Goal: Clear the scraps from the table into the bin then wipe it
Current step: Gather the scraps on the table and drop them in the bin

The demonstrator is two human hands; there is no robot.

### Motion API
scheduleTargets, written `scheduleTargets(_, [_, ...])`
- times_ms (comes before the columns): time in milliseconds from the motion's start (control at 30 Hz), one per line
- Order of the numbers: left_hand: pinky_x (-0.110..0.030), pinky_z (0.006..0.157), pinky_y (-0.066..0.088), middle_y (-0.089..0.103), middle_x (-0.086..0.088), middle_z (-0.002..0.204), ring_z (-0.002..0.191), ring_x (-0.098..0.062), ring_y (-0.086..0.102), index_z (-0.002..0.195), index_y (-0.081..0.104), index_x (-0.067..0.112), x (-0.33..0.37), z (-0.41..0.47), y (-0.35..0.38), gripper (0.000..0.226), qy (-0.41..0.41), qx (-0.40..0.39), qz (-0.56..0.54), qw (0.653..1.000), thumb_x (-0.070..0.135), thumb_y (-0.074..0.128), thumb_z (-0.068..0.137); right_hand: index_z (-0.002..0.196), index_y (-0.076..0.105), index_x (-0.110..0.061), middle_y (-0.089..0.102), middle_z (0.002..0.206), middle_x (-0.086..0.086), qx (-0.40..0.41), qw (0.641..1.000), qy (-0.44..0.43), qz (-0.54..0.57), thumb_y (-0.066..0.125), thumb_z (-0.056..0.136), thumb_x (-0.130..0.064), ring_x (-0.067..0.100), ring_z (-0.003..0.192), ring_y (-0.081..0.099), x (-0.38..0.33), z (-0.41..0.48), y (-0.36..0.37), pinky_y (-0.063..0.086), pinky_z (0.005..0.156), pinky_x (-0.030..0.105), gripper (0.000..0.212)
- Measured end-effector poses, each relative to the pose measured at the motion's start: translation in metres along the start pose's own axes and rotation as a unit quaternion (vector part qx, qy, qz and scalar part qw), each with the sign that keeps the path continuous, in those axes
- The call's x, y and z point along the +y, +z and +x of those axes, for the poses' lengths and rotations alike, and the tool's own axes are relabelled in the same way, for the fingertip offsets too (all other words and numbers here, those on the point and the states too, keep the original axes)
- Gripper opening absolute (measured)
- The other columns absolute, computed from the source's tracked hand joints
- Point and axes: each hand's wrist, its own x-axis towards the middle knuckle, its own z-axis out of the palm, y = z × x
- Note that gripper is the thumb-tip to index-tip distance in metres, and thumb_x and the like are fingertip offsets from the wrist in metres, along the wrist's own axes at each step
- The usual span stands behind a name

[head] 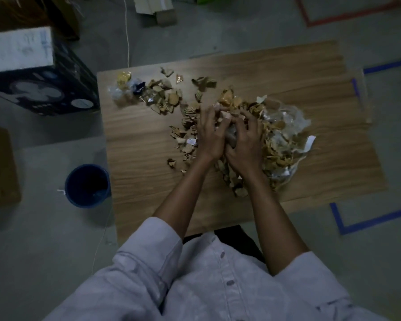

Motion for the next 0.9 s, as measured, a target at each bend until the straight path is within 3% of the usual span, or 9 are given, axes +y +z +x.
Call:
scheduleTargets(67, [-0.046, 0.116, 0.031, 0.055, -0.009, 0.14, 0.137, -0.026, 0.041, 0.127, 0.065, 0.015, -0.024, 0.0, 0.007, 0.045, 0.002, -0.018, 0.091, 0.996, 0.043, 0.044, 0.099, 0.138, 0.056, -0.019, 0.041, 0.154, 0.01, -0.04, 0.998, 0.024, -0.03, 0.063, 0.089, -0.029, 0.035, 0.14, 0.035, 0.016, -0.002, 0.008, 0.036, 0.107, 0.054, 0.051])
scheduleTargets(167, [-0.041, 0.123, 0.013, 0.046, -0.004, 0.156, 0.15, -0.028, 0.029, 0.14, 0.059, 0.022, -0.071, 0.002, 0.008, 0.062, -0.01, -0.05, 0.224, 0.973, 0.055, 0.025, 0.099, 0.138, 0.055, -0.02, 0.037, 0.159, 0.012, -0.099, 0.991, 0.032, -0.079, 0.065, 0.091, -0.03, 0.033, 0.143, 0.032, 0.035, -0.005, 0.023, 0.033, 0.11, 0.055, 0.05])
scheduleTargets(300, [-0.042, 0.125, 0.009, 0.043, -0.008, 0.158, 0.152, -0.031, 0.026, 0.144, 0.056, 0.024, -0.092, -0.004, -0.002, 0.07, -0.051, -0.027, 0.282, 0.958, 0.062, 0.02, 0.097, 0.141, 0.054, -0.022, 0.038, 0.158, 0.013, -0.148, 0.982, 0.002, -0.121, 0.069, 0.087, -0.033, 0.034, 0.145, 0.031, 0.041, -0.006, 0.032, 0.03, 0.113, 0.054, 0.057])
scheduleTargets(433, [-0.045, 0.121, 0.019, 0.048, -0.014, 0.154, 0.146, -0.035, 0.035, 0.141, 0.058, 0.016, -0.086, -0.025, -0.017, 0.054, -0.076, 0.131, 0.271, 0.95, 0.045, 0.04, 0.099, 0.138, 0.056, -0.023, 0.034, 0.161, 0.01, -0.143, 0.984, 0.003, -0.104, 0.055, 0.082, -0.051, 0.03, 0.147, 0.026, 0.031, -0.008, 0.031, 0.023, 0.112, 0.053, 0.063])
scheduleTargets(533, [-0.04, 0.121, 0.015, 0.046, -0.016, 0.153, 0.145, -0.034, 0.034, 0.143, 0.054, 0.012, -0.088, -0.048, -0.023, 0.05, -0.197, 0.272, 0.221, 0.916, 0.026, 0.055, 0.095, 0.14, 0.054, -0.025, 0.029, 0.165, 0.006, -0.149, 0.987, -0.011, -0.062, 0.051, 0.083, -0.056, 0.024, 0.151, 0.02, 0.02, -0.015, 0.034, 0.014, 0.116, 0.054, 0.065])
scheduleTargets(600, [-0.041, 0.123, 0.015, 0.039, -0.015, 0.158, 0.149, -0.033, 0.028, 0.149, 0.047, 0.014, -0.092, -0.058, -0.022, 0.058, -0.258, 0.31, 0.164, 0.9, 0.026, 0.061, 0.094, 0.143, 0.052, -0.027, 0.026, 0.167, 0.004, -0.141, 0.988, -0.027, -0.058, 0.051, 0.088, -0.054, 0.023, 0.155, 0.017, 0.013, -0.02, 0.038, 0.01, 0.118, 0.056, 0.061])
scheduleTargets(767, [-0.044, 0.126, 0.013, 0.019, -0.012, 0.168, 0.157, -0.028, 0.009, 0.16, 0.025, 0.012, -0.117, -0.056, -0.015, 0.08, -0.174, 0.216, 0.173, 0.945, 0.053, 0.044, 0.094, 0.142, 0.056, -0.03, 0.025, 0.169, 0.001, -0.097, 0.991, -0.07, -0.064, 0.052, 0.094, -0.052, 0.022, 0.157, 0.018, -0.001, -0.024, 0.042, 0.01, 0.119, 0.055, 0.053])
scheduleTargets(900, [-0.049, 0.127, 0.013, 0.009, -0.005, 0.171, 0.158, -0.022, 0.001, 0.163, 0.015, 0.017, -0.13, -0.032, -0.015, 0.078, -0.082, 0.164, 0.193, 0.964, 0.046, 0.053, 0.1, 0.134, 0.064, -0.028, 0.031, 0.167, 0.0, -0.072, 0.993, -0.075, -0.063, 0.057, 0.096, -0.046, 0.02, 0.156, 0.021, 0.001, -0.014, 0.05, 0.011, 0.119, 0.057, 0.043])
